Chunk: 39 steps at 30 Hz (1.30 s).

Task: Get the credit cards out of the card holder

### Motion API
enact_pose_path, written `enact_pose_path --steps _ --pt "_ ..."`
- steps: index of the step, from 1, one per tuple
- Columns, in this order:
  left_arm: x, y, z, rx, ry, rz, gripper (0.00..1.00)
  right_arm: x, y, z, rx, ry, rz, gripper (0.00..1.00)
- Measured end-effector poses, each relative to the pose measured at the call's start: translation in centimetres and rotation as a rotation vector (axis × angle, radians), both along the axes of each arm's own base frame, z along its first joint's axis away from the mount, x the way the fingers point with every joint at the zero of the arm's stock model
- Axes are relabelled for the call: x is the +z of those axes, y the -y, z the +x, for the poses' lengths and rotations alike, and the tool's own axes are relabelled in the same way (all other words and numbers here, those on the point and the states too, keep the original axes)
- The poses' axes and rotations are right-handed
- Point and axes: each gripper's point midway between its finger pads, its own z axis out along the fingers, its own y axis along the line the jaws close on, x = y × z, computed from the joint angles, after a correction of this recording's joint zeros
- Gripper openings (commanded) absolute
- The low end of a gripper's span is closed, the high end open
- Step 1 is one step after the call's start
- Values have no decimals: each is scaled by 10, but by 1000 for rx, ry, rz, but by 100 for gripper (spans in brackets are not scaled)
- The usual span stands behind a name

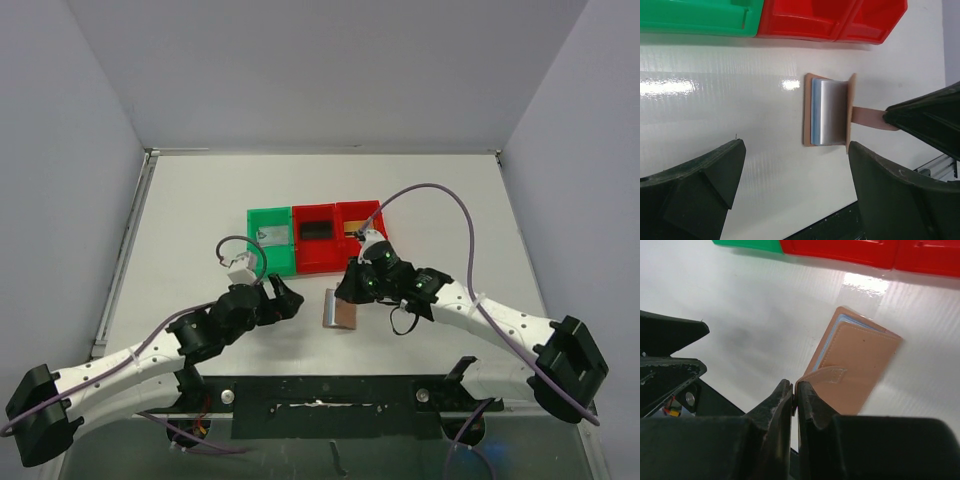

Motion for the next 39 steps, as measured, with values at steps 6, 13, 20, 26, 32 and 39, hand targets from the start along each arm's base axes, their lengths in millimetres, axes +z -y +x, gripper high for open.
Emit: enact_pose_path --steps 6,13,20,26,32,39 --pt "11 -7 -2 20 20 -39 84 -2 -28 -11 127 -9 45 1" --pt "6 -6 -4 12 7 -49 78 10 -8 -6 67 39 106 2" --pt "-13 18 -6 -74 -37 -36 71 -40 74 0 -184 -33 102 4" --pt "-40 44 -12 -191 -113 5 67 -79 99 -16 -254 -140 51 4" --pt "-39 76 -8 -279 -129 -15 57 -91 108 -19 -301 -169 24 5" --pt "-49 91 -7 -300 -147 -38 55 -100 113 -20 -330 -197 2 6"
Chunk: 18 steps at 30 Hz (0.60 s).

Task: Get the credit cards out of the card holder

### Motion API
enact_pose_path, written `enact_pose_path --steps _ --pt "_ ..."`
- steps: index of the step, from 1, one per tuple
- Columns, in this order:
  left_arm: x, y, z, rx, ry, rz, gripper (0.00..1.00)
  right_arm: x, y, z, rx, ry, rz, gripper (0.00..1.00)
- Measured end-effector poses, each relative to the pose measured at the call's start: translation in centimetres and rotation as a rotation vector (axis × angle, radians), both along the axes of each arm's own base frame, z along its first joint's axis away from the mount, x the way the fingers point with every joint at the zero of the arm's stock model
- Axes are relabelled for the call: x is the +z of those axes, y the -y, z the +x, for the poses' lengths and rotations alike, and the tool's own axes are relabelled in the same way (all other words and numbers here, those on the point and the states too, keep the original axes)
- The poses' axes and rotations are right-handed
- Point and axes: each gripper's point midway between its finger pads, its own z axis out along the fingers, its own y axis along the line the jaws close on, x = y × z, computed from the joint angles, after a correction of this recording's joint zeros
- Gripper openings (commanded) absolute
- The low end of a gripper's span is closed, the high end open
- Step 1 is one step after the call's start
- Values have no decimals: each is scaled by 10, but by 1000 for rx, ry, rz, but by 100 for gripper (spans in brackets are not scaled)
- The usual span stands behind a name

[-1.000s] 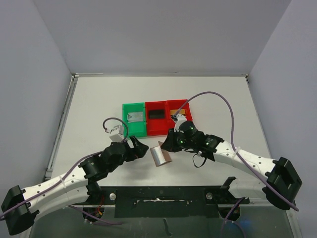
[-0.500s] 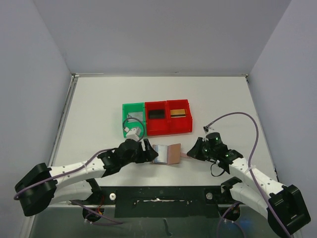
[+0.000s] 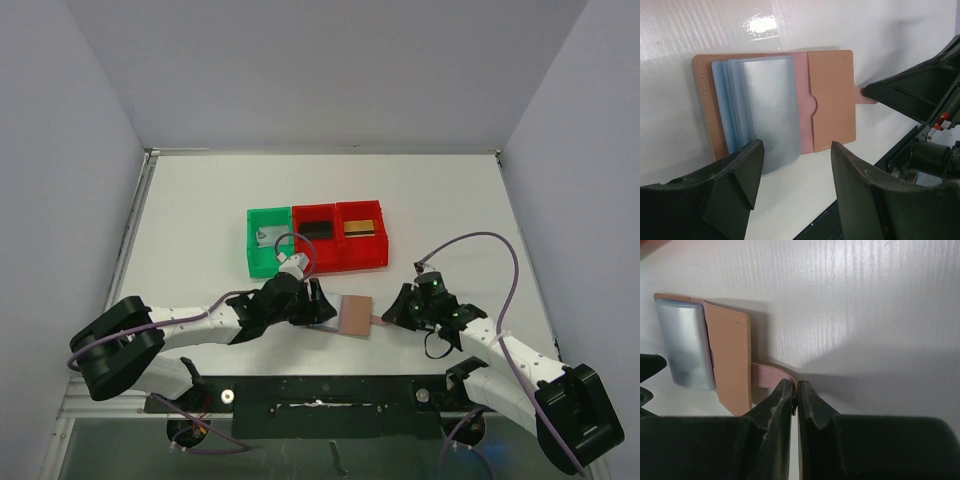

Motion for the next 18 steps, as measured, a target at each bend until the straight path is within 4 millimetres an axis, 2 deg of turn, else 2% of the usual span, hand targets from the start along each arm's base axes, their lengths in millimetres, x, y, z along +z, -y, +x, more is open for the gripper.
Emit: enact_pose_path --steps 5,12,18 --pt "-14 -3 -1 16 -33 43 54 -8 2 -5 -10 -28 -5 6" --pt "-5 3 4 26 -14 41 54 -10 2 -5 -16 -31 -2 6" --pt "-17 6 2 13 -39 58 54 -10 1 -3 -19 -29 3 6"
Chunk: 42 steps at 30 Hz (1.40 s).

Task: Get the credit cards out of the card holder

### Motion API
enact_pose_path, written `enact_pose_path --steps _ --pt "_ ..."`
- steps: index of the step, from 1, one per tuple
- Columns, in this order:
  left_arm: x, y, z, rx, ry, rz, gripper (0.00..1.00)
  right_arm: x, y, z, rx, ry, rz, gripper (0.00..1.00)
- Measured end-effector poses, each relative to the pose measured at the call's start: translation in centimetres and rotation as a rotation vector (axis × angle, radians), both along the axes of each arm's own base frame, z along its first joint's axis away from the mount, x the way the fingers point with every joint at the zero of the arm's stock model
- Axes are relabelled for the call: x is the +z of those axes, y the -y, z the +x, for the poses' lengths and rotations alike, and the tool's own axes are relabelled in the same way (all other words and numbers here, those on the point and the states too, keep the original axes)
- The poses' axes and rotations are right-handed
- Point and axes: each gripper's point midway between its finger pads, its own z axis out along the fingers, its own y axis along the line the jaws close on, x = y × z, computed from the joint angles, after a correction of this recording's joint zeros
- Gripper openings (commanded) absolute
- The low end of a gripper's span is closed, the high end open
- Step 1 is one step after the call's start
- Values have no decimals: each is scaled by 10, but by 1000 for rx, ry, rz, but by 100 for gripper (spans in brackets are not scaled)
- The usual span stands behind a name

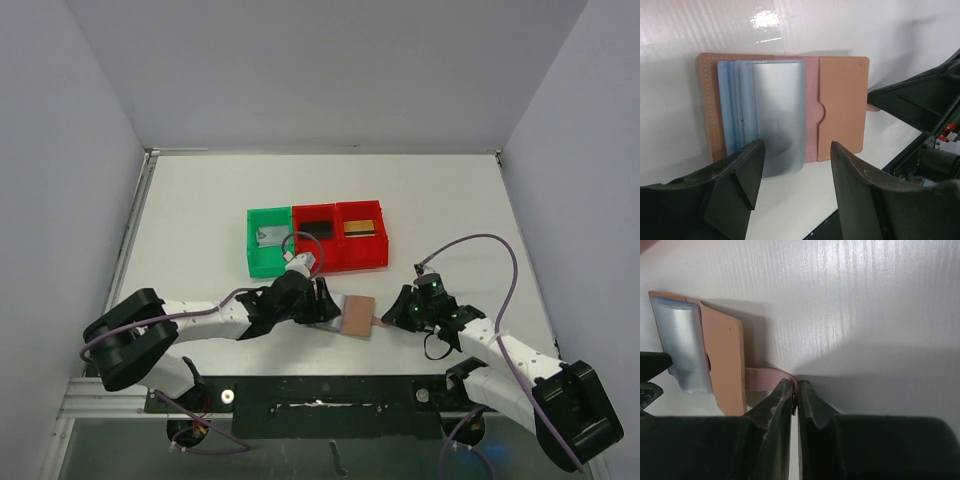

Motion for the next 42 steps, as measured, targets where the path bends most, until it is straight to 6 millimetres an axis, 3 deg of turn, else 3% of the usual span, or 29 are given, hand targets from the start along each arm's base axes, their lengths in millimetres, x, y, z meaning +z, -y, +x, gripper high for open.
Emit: enact_pose_path --steps 8,15,21,23,30,33,36,42 --pt "3 15 -7 -39 -2 -27 54 0 -1 1 -3 2 4 10" --pt "7 24 -8 -66 -1 -68 54 3 -4 2 1 10 23 36" --pt "5 34 -12 -102 -12 -102 54 12 1 0 -13 24 12 50" --pt "6 37 -12 -111 -11 -115 54 20 4 1 -20 37 2 51" --pt "9 43 -13 -127 -9 -143 54 68 -2 20 -14 156 32 31" --pt "10 44 -12 -127 -6 -149 54 80 -6 25 -7 187 50 27" --pt "11 44 -12 -127 -4 -151 54 81 -14 29 17 183 77 27" --pt "14 44 -11 -122 5 -156 54 56 -33 32 73 98 90 42"
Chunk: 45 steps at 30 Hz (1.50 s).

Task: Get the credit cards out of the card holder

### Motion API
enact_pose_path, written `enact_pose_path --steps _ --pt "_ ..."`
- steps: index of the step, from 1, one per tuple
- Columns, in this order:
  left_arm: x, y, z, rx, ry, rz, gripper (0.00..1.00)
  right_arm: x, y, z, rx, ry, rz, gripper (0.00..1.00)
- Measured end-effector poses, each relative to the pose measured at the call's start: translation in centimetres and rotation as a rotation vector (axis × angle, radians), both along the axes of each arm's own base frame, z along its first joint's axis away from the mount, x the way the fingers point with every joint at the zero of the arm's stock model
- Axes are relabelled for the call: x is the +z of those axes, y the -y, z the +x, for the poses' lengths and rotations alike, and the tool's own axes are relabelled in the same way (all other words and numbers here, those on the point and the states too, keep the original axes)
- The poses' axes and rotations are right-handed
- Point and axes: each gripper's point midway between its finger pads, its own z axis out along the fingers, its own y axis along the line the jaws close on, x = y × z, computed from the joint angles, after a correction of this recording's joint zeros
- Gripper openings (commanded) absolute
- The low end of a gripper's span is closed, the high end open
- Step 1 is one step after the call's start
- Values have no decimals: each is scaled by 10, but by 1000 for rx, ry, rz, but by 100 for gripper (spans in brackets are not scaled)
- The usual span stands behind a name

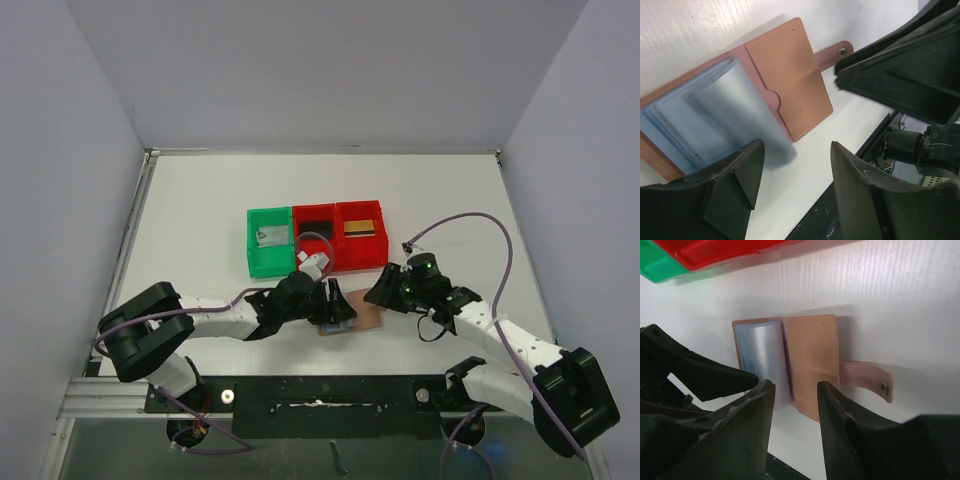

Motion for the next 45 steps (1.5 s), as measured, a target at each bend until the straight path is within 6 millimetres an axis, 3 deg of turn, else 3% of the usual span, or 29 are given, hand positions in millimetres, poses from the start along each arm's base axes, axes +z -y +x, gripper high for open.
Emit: enact_pose_path --steps 7,9,16,18,24,29,40,45 --pt "17 -9 3 37 44 -28 57 -7 -32 -1 107 -21 -12 48" --pt "23 -16 4 59 60 -32 60 -9 -39 2 125 -21 -16 54" --pt "34 -57 13 219 99 37 72 -24 -47 2 156 -41 -57 74" --pt "36 -77 18 306 104 87 73 -26 -50 1 164 -42 -70 77" --pt "28 -134 22 484 116 253 75 -19 -64 10 189 0 -124 78" --pt "22 -167 17 548 118 354 76 -20 -77 16 210 24 -200 78" --pt "39 -178 18 582 160 313 76 -38 -93 8 268 28 -393 76" --pt "37 -183 18 593 165 326 76 -45 -90 4 270 21 -439 64"
